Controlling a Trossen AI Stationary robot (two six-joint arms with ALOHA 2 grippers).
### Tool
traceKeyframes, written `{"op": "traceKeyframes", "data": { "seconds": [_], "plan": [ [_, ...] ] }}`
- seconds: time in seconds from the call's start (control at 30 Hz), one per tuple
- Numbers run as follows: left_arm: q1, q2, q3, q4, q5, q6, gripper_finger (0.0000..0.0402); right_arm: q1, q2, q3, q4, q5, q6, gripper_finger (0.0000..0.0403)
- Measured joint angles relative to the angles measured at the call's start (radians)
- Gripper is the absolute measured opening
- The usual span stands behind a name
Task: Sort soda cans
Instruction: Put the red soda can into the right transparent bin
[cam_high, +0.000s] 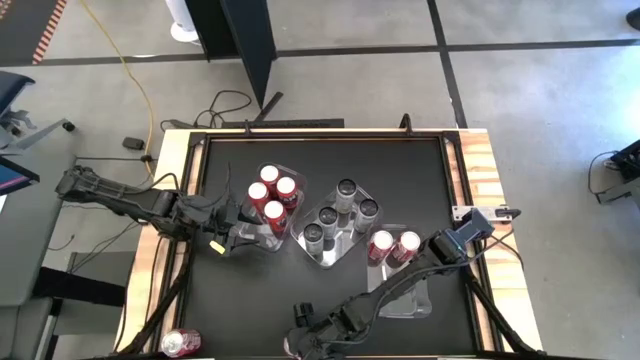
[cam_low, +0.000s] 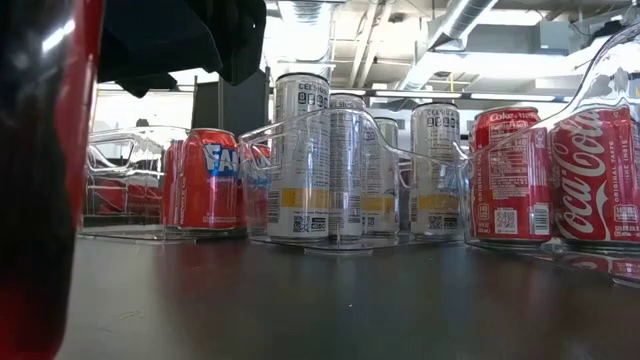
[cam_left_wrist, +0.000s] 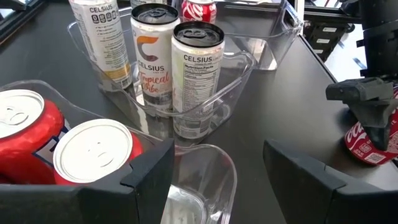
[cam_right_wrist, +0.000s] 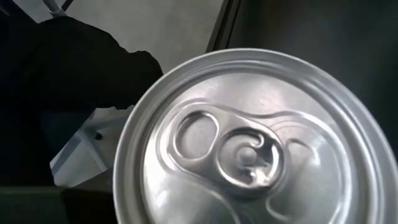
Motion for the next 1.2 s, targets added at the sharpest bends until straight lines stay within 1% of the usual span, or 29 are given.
{"op": "traceKeyframes", "data": {
  "seconds": [0.13, 0.27, 0.4, 0.57, 0.73, 0.8, 0.83, 0.93, 1.03, 1.2],
  "plan": [
    [0.000, 0.000, 0.000, -0.001, 0.000, 0.000, 0.0239, 0.000, 0.000, 0.001, -0.001, 0.003, 0.000, 0.0296],
    [0.000, 0.000, 0.000, -0.001, 0.000, 0.000, 0.0239, -0.001, 0.000, 0.040, -0.059, 0.009, -0.005, 0.0296],
    [0.000, 0.000, 0.000, -0.002, 0.000, 0.000, 0.0239, 0.000, 0.000, 0.119, -0.150, 0.057, -0.038, 0.0296],
    [0.000, 0.000, 0.000, -0.002, 0.000, 0.001, 0.0239, 0.001, 0.000, 0.219, -0.280, 0.092, -0.068, 0.0296],
    [0.000, 0.000, 0.000, -0.006, 0.000, 0.001, 0.0239, 0.017, -0.001, 0.351, -0.471, 0.225, -0.071, 0.0296],
    [0.000, 0.000, 0.000, -0.008, 0.000, 0.008, 0.0239, 0.026, -0.019, 0.361, -0.523, 0.282, -0.068, 0.0296],
    [0.000, 0.000, 0.000, -0.010, 0.000, 0.011, 0.0239, 0.030, -0.039, 0.346, -0.529, 0.302, -0.058, 0.0296],
    [0.000, 0.000, 0.000, -0.014, 0.000, 0.012, 0.0239, 0.042, -0.091, 0.344, -0.620, 0.366, 0.020, 0.0296],
    [0.000, 0.000, 0.000, -0.017, 0.000, 0.023, 0.0239, 0.064, -0.144, 0.346, -0.718, 0.459, 0.101, 0.0296],
    [0.000, 0.000, 0.000, -0.016, 0.000, 0.036, 0.0239, 0.100, -0.202, 0.346, -0.905, 0.551, 0.295, 0.0296]
  ]
}}
